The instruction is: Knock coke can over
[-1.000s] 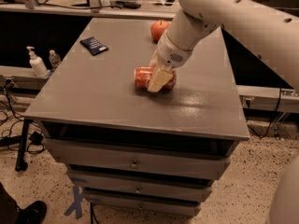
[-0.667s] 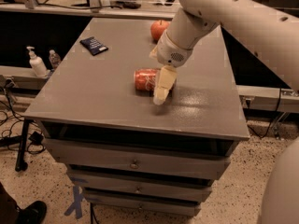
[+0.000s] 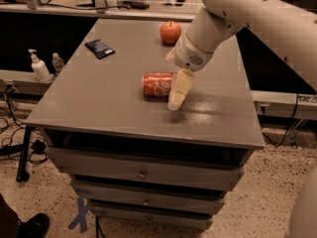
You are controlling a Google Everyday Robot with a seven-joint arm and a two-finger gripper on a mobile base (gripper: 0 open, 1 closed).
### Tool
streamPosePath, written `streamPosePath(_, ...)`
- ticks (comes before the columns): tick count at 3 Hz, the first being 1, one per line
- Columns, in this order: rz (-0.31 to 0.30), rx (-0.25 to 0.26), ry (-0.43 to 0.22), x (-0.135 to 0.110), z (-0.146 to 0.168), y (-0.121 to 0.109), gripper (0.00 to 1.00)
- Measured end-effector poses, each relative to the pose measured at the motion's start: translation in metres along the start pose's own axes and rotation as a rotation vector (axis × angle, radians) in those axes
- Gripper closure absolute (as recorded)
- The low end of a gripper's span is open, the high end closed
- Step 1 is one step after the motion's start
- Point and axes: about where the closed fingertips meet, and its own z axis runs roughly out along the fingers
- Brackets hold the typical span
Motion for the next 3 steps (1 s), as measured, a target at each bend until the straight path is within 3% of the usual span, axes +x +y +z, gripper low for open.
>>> streamPosePath(1,0.09,0.059,-0.081,0.018,-0.029,0.0,0.0)
streamPosePath(2,0.205,0.155,-0.221,0.041,-0.082,-0.001,0.0)
streamPosePath(3,0.277,0.217,-0.337,0.059,-0.127,0.003,0.0)
